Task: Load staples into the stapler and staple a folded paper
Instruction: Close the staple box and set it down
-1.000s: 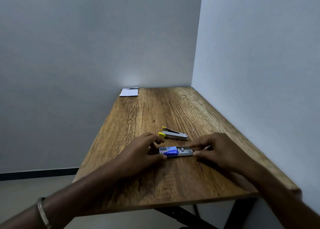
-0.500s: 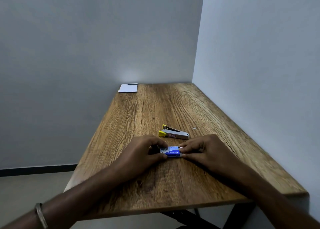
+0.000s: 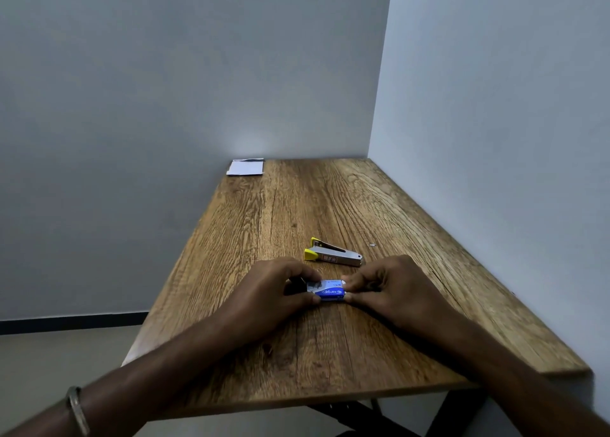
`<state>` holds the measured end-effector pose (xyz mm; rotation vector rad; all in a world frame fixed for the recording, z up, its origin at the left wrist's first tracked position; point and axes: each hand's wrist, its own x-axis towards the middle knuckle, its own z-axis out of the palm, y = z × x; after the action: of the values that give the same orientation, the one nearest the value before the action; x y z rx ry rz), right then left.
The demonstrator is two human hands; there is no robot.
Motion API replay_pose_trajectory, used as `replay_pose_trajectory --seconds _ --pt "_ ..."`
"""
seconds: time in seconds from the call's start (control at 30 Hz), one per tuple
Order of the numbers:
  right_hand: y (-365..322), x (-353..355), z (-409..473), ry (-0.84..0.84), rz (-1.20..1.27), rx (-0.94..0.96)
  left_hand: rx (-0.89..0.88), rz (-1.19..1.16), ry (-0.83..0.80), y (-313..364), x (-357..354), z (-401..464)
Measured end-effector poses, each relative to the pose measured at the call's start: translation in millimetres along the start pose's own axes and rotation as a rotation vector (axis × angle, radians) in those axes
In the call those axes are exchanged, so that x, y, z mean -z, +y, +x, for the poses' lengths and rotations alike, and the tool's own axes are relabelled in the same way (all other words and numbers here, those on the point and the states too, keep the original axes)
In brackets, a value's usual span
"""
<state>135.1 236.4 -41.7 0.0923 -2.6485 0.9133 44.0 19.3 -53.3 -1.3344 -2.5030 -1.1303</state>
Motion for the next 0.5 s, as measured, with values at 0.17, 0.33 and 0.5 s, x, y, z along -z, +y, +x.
replay_pose_trajectory --seconds 0.17,0.33,0.5 --pt "0.3 -1.2 1.6 -0.002 -0.009 -0.004 -0.001 -0.004 0.003 -0.8 0.1 -0.1" --pt "2.9 -3.5 5.1 0.013 0.002 -0.005 0.008 -0.014 -0.008 -2.0 -0.2 0.6" --pt "4.4 -5.8 5.9 0.000 0.046 0.007 0.028 -0.035 -0.001 -1.5 -0.5 1.6"
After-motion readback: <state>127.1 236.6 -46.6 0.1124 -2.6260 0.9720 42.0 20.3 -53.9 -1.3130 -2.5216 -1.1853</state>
